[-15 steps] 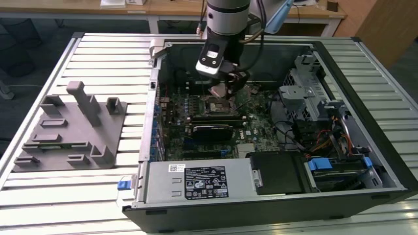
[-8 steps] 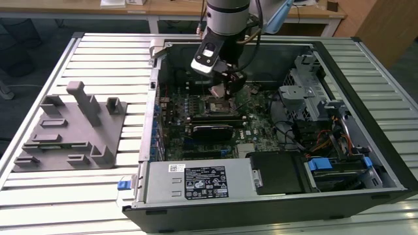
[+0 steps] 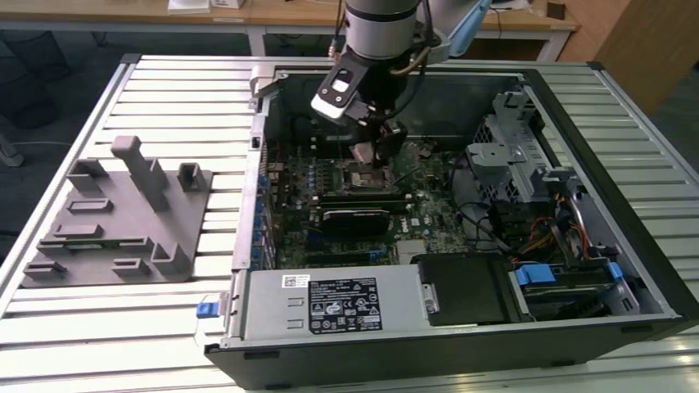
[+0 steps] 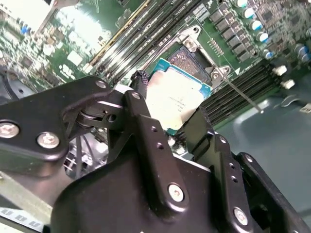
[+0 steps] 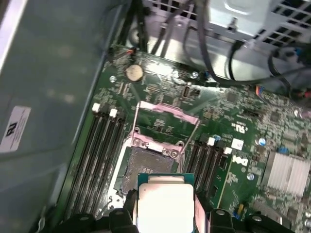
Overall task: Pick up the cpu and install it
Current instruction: 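Place the cpu into insertion slot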
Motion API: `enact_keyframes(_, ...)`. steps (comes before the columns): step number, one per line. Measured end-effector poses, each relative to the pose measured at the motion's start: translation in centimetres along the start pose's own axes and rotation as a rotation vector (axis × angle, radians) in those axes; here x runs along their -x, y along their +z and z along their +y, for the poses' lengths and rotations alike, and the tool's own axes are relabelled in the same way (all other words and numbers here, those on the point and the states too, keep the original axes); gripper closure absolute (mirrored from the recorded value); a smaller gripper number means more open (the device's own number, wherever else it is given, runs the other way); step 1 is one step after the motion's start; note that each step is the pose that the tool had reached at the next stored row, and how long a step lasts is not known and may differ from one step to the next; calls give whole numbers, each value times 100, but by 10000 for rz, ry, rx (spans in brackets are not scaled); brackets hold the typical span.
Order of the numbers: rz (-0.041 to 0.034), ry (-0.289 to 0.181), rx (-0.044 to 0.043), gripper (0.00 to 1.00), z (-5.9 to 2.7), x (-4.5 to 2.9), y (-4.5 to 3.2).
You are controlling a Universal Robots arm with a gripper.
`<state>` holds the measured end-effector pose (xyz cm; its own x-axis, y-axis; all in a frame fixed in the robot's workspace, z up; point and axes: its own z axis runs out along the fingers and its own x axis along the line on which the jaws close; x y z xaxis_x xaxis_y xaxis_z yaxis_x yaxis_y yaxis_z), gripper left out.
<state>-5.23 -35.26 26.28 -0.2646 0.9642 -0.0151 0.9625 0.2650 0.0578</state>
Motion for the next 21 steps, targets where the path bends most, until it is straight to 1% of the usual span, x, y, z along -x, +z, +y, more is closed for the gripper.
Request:
enact_keyframes(3, -32, 549, -9, 46, 0, 0, 6)
enact_keyframes(9, -94, 1630, -24, 46, -3, -1, 52)
enact_keyframes(10, -100, 1709, -27, 46, -3, -1, 53)
enact_keyframes(14, -98, 1710, -24, 46, -3, -1, 57)
enact_keyframes(17, -99, 1703, -26, 46, -5, -3, 89)
enact_keyframes(21, -101, 1686, -28, 46, 0, -11, 153)
